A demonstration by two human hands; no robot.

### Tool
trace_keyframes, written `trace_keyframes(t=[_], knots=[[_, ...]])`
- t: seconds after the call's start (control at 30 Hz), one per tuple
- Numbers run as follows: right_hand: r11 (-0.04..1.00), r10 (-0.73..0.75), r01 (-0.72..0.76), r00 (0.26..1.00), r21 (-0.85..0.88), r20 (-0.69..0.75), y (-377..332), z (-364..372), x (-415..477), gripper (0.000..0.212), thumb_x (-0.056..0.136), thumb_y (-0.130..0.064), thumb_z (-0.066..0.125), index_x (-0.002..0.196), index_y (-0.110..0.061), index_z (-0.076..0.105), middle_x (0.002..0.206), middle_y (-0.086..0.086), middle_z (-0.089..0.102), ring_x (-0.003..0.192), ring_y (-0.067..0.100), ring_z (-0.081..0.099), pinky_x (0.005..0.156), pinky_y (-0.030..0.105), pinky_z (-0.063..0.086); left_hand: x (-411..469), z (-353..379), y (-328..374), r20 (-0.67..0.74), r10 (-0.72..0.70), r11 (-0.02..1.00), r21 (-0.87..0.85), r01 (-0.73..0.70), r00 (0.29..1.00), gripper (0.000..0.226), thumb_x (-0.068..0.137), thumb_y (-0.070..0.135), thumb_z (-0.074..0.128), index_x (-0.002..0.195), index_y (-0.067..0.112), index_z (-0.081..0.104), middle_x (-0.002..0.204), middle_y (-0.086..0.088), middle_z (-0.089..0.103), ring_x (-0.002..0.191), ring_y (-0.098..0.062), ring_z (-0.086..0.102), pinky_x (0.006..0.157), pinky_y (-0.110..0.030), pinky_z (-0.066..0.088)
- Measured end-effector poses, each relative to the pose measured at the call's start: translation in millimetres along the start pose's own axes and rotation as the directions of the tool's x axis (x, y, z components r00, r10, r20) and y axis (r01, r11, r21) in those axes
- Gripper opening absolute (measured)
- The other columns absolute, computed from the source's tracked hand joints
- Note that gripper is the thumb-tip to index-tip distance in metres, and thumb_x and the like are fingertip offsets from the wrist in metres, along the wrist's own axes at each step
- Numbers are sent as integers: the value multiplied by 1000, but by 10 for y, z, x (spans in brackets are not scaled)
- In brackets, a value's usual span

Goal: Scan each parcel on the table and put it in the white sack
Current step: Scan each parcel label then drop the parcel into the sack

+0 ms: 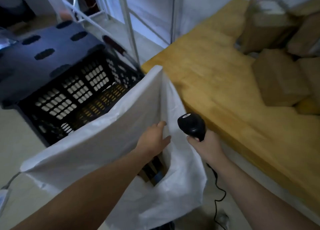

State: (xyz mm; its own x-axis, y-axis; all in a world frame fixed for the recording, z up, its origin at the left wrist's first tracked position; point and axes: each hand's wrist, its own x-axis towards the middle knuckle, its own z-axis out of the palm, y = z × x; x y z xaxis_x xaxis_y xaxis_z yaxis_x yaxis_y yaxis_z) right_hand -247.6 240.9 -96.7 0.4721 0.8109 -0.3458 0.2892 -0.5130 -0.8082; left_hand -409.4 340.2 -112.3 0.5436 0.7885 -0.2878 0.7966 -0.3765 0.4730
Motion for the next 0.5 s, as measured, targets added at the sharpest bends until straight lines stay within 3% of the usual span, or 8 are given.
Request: trace_keyframes(t=[0.17,0.3,0.4,0.5], knots=[[997,11,4,976,71,-216,-190,-805,-232,49,82,-12,69,50,-17,32,41,-9,29,48,15,30,53,29,21,117,-301,1005,-77,218,972,-69,-223,973,42,92,34,56,131,19,48,119,0,61,109,-18,56,85,-33,47],[993,35,4,941,115,-338,-219,-1547,-409,40,83,-11,67,55,-14,39,42,-8,37,51,22,42,57,33,34,243,-429,1794,-83,340,935,-74,-346,937,48,93,38,57,136,20,44,124,0,58,111,-16,55,84,-30,45],[991,61,-2,901,137,-430,-172,-2128,-534,31,85,-13,66,60,-10,48,54,7,49,59,33,54,60,36,41,300,-448,2402,-81,417,905,-60,-422,905,50,93,39,56,137,20,43,126,-1,57,111,-18,56,85,-33,48],[989,76,0,859,147,-506,-79,-2690,-644,20,87,-18,67,74,-5,59,63,10,60,65,30,62,63,37,50,368,-364,2995,-79,474,878,-27,-477,877,51,93,39,56,138,18,42,127,-2,57,111,-19,56,83,-32,48]])
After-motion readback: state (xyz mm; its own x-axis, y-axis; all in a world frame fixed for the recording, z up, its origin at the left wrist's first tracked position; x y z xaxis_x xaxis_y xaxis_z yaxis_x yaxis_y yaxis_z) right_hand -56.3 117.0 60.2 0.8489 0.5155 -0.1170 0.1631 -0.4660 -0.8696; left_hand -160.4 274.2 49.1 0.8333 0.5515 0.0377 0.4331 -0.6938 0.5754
